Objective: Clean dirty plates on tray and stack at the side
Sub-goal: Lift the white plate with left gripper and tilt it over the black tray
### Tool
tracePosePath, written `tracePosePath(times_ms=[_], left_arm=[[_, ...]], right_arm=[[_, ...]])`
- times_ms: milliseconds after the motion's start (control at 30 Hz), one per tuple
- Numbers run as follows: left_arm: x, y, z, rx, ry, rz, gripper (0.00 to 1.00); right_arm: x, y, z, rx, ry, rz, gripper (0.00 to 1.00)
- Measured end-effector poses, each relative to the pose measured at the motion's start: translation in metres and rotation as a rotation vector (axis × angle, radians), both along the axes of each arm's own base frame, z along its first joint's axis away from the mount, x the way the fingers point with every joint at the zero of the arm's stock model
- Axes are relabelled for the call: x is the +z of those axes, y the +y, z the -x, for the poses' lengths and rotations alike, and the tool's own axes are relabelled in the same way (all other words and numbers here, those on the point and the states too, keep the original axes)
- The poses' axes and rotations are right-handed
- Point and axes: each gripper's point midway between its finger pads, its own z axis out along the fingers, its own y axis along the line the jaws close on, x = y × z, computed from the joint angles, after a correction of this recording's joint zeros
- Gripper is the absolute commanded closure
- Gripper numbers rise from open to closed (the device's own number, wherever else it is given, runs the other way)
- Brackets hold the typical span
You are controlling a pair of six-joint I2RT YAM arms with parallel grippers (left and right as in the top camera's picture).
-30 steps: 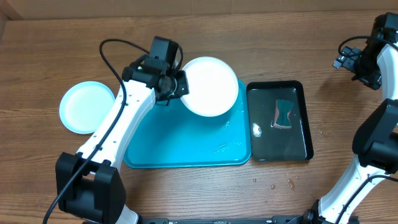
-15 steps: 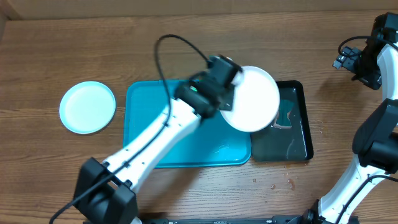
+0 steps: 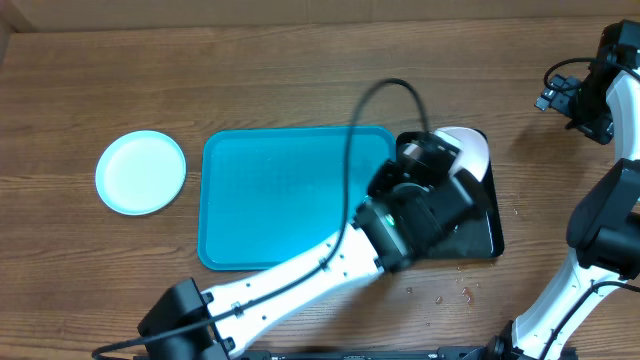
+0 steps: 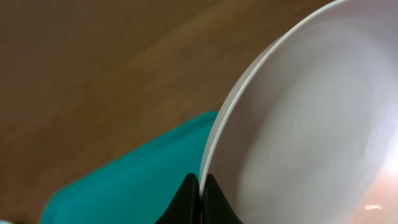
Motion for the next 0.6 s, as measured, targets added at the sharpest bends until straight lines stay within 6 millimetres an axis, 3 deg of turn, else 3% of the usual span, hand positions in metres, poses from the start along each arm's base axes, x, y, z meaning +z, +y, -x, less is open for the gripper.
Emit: tracePosePath(times_ms=[367, 600], left_arm=[[0.078, -0.032, 0.021, -0.027, -0.359, -0.133, 0.96], [0.095, -0.034, 0.025, -0.032, -0.418, -0.22, 0.96]], right_arm=[[0.0, 0.0, 0.0, 0.0, 0.0, 0.0, 0.0], [0.0, 0.0, 0.0, 0.0, 0.0, 0.0, 0.0]])
